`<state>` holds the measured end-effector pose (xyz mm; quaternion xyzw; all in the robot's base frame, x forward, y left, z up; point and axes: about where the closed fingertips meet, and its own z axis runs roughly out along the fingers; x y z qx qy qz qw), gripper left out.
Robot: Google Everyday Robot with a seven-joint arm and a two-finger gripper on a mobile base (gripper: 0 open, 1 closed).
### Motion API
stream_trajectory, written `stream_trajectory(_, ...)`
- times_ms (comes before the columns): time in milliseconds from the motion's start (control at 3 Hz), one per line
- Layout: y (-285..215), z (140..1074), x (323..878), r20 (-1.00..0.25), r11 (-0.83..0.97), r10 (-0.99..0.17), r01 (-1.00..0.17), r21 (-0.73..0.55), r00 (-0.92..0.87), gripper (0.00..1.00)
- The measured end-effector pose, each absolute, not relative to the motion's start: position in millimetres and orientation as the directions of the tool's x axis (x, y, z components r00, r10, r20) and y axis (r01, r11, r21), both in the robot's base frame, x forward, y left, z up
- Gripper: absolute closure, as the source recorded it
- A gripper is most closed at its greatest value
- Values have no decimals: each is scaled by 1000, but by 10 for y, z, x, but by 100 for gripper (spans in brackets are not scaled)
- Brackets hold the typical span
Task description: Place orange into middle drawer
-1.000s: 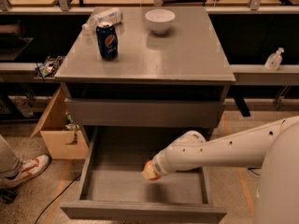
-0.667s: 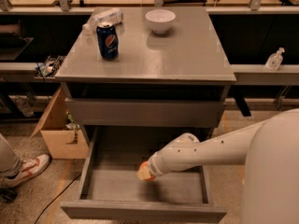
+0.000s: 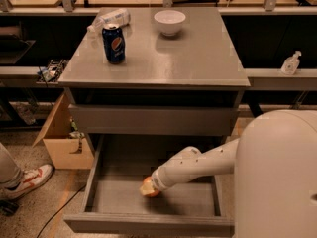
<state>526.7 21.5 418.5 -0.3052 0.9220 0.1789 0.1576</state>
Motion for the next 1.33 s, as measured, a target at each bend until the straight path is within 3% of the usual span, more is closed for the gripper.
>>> stream_trajectory(333, 223, 4168, 5255, -397, 749, -507, -619, 236, -765, 59)
stream_trajectory(667, 234, 4157, 5245, -396, 747, -509, -620, 238, -765, 27)
stream_trajectory(1000, 242, 4150, 5239, -395, 746, -510, -621, 239, -765, 5)
stream_trajectory(1333, 48, 4263, 5278, -416, 773, -485, -600, 208, -769, 0)
